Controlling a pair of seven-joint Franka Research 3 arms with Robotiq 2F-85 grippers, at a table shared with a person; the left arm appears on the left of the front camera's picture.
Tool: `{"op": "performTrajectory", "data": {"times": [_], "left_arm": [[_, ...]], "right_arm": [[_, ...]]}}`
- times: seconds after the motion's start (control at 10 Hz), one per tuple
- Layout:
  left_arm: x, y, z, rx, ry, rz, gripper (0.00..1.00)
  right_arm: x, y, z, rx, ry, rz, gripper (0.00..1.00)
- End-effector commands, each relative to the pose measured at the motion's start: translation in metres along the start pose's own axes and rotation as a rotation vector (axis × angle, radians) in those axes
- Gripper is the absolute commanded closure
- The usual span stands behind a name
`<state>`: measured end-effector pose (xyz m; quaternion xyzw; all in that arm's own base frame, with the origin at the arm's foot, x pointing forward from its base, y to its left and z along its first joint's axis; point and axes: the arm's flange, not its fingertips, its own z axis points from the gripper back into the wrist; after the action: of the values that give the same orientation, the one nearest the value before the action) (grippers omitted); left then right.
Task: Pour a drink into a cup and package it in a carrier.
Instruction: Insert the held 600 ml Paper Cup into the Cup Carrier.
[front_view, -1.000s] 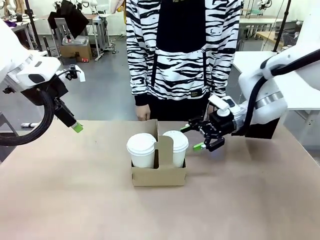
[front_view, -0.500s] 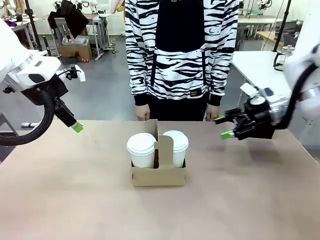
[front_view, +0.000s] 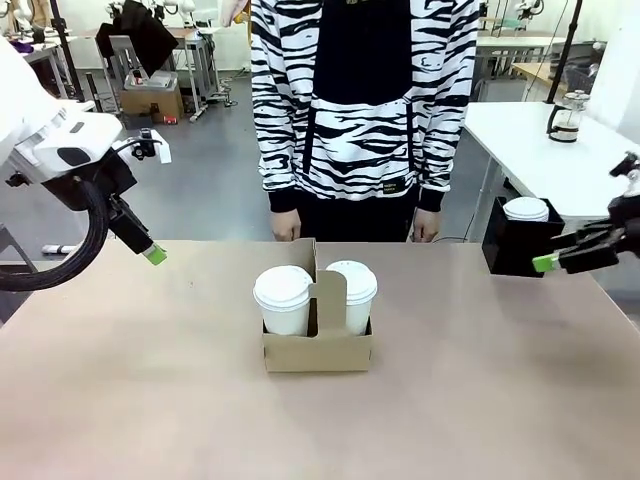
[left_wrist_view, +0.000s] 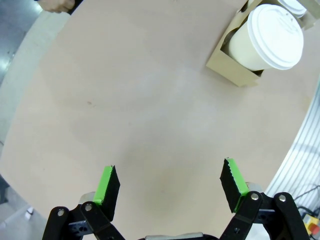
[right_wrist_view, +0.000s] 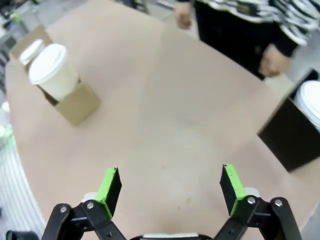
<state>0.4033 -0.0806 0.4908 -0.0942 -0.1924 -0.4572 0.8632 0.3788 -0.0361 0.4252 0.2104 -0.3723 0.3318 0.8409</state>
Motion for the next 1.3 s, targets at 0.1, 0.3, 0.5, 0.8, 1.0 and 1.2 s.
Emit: {"op": "performTrajectory", "data": {"times": [0.1,0.3,0.5,0.8,1.0,1.2], "left_arm": [[-0.001,-0.001,0.002,0.010,0.008,0.007,0.00],[-0.001,-0.001,0.002,0.010,0.008,0.007,0.00],[-0.001,-0.001,0.002,0.010,0.008,0.007,0.00],[-0.001,-0.001,0.002,0.010,0.008,0.007,0.00],[-0.001,-0.001,0.002,0.010,0.008,0.007,0.00],[-0.001,-0.001,0.002,0.010,0.008,0.007,0.00]], "right_arm": [[0.000,0.000,0.000,0.000,0.000,0.000,0.00],[0.000,0.000,0.000,0.000,0.000,0.000,0.00],[0.000,0.000,0.000,0.000,0.000,0.000,0.00],[0.000,0.000,0.000,0.000,0.000,0.000,0.00],[0.000,0.000,0.000,0.000,0.000,0.000,0.00],[0.000,0.000,0.000,0.000,0.000,0.000,0.00]]}}
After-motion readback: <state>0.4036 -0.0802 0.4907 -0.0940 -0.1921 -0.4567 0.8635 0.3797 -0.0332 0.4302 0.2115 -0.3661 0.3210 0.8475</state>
